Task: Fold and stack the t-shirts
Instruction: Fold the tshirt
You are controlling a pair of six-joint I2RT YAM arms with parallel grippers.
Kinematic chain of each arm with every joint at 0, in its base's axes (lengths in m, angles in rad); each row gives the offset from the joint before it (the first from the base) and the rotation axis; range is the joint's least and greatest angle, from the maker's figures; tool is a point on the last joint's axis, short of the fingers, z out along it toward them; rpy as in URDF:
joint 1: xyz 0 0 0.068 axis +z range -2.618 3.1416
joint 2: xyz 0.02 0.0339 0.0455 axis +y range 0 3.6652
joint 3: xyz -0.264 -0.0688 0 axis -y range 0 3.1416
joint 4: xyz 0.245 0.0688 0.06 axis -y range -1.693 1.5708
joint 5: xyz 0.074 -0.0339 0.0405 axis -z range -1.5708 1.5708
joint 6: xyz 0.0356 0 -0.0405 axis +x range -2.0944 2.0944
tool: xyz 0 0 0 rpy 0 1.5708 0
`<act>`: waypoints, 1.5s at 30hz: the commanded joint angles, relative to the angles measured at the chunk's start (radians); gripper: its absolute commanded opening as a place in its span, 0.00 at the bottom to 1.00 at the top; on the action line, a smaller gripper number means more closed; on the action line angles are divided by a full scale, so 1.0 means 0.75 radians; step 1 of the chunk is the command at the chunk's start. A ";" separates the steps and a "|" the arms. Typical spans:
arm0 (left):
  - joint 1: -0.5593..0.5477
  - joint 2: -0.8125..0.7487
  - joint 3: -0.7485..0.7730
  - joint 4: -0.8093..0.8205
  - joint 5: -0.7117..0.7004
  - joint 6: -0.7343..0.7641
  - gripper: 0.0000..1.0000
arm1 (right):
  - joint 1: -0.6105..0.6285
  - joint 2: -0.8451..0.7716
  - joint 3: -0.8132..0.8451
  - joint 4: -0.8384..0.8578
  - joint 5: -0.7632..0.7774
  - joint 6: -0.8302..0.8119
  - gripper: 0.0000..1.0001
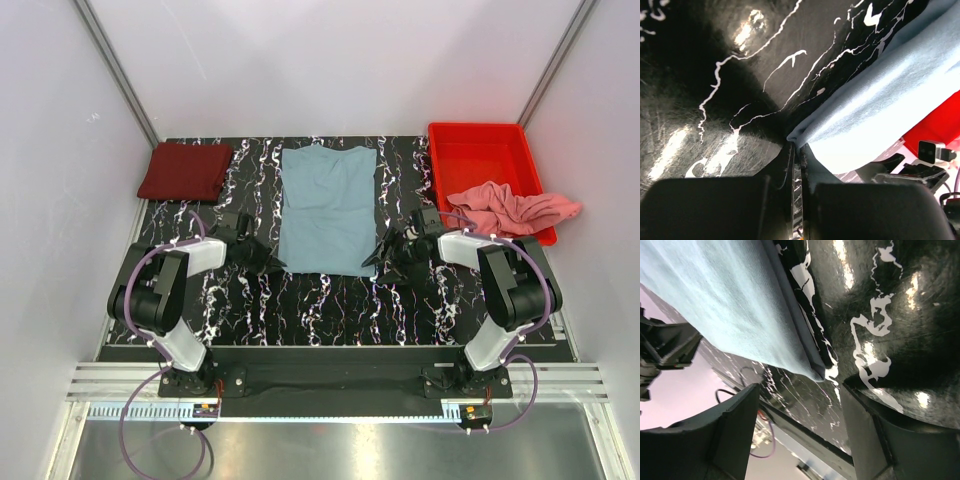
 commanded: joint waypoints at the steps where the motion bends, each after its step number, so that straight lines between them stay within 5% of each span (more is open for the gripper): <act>1: -0.005 0.021 0.036 -0.061 -0.069 0.093 0.00 | -0.001 0.024 -0.071 0.080 0.092 0.084 0.73; 10: -0.006 0.002 0.022 -0.051 -0.030 0.116 0.00 | -0.001 0.059 -0.167 0.234 0.180 0.278 0.64; 18: -0.005 0.025 0.024 -0.063 -0.008 0.152 0.00 | -0.001 0.134 -0.135 0.277 0.354 0.217 0.57; 20: -0.005 0.025 0.032 -0.069 -0.010 0.171 0.00 | -0.001 0.151 -0.118 0.269 0.346 0.211 0.50; 25: -0.005 0.029 0.071 -0.130 -0.034 0.271 0.00 | -0.001 0.135 -0.094 0.265 0.315 0.125 0.02; 36: -0.144 -0.263 -0.004 -0.421 -0.190 0.457 0.00 | 0.109 -0.256 -0.163 -0.077 0.160 -0.026 0.00; 45: -0.316 -1.036 -0.385 -0.611 -0.188 0.169 0.00 | 0.272 -0.792 -0.490 -0.255 0.119 0.133 0.00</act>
